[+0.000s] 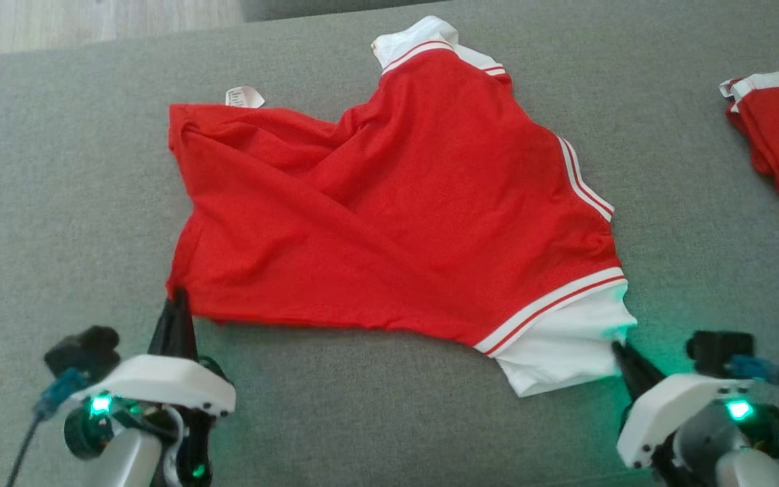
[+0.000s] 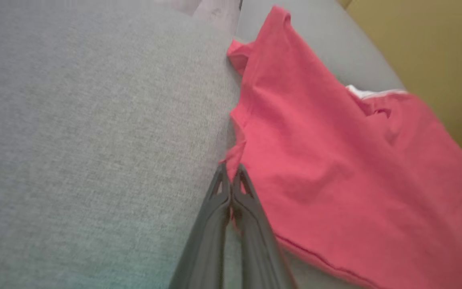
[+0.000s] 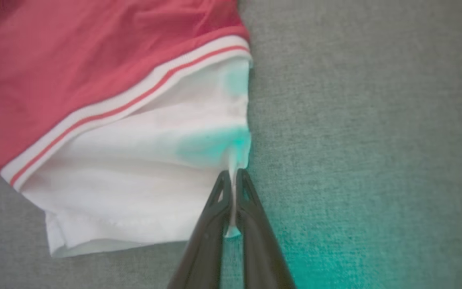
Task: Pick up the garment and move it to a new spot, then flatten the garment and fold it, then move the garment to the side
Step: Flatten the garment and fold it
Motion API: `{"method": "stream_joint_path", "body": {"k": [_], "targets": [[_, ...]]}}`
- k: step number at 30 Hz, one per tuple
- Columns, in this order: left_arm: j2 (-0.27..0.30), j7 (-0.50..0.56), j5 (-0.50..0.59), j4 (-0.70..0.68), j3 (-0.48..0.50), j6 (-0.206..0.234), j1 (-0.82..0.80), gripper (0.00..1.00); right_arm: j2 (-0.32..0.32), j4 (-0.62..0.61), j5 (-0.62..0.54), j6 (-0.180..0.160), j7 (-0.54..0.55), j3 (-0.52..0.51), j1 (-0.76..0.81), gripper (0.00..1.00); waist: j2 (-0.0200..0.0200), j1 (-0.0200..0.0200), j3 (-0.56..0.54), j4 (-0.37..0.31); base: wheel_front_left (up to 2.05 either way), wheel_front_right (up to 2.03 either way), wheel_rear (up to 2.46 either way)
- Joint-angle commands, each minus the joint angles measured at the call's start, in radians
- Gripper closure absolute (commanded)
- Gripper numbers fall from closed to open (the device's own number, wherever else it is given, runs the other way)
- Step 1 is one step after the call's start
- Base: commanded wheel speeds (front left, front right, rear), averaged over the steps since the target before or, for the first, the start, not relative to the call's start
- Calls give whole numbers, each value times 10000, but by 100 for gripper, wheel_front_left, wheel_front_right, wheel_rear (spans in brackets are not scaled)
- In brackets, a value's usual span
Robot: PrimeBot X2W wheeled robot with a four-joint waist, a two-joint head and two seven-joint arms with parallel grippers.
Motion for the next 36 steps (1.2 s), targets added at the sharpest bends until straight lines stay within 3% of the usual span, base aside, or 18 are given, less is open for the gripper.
{"method": "stream_joint_path", "body": {"k": [1, 7, 10, 14, 18, 22, 26, 31, 36], "targets": [[-1, -198, -226, -551, 566, -119, -155, 100, -61, -402, 128, 65, -235, 41, -253, 100, -1, 0, -61, 17, 0, 0, 0], [-216, -395, -1110, -1913, 1087, -608, -78, 100, -61, -2510, 1310, 65, -88, -425, -671, 100, -1, 0, -322, 22, 0, 0, 0], [-111, -128, -1490, -3015, 1260, -748, -155, 100, -61, -4263, 1779, 65, 436, -813, -888, 100, -1, 0, -402, 49, 0, 0, 0], [194, 606, -1894, -4341, 1383, -697, -539, 100, -61, -6044, 2134, 65, 1051, -1328, -1638, 100, -1, 0, -380, 136, 0, 0, 0], [573, 1647, -2352, -5058, 1490, -466, -1391, 100, -121, -6620, 2271, 65, 1697, -1350, -3241, 100, -1, 0, -9, 112, 0, 0, 0], [820, 2401, -2526, -4591, 1598, -213, -3031, 100, -465, -5435, 2516, 65, 1964, -965, -5655, 100, -1, 0, 693, 115, 0, 0, 0], [972, 2432, -2027, -3103, 1576, -155, -5209, 100, -729, -3185, 2524, 65, 1329, -533, -8350, 100, -1, 0, 1521, 174, 0, 0, 0], [1014, 1412, -906, -958, 1353, -571, -7748, 100, -505, 49, 2886, 65, -672, -724, -11377, 100, -1, 0, 2221, 216, 0, 0, 0], [837, -372, 0, 507, 1375, -1006, -9677, 100, -768, 2044, 2536, 65, -3089, -441, -13561, 100, -1, 0, 2349, 240, 0, 0, 0]]}}
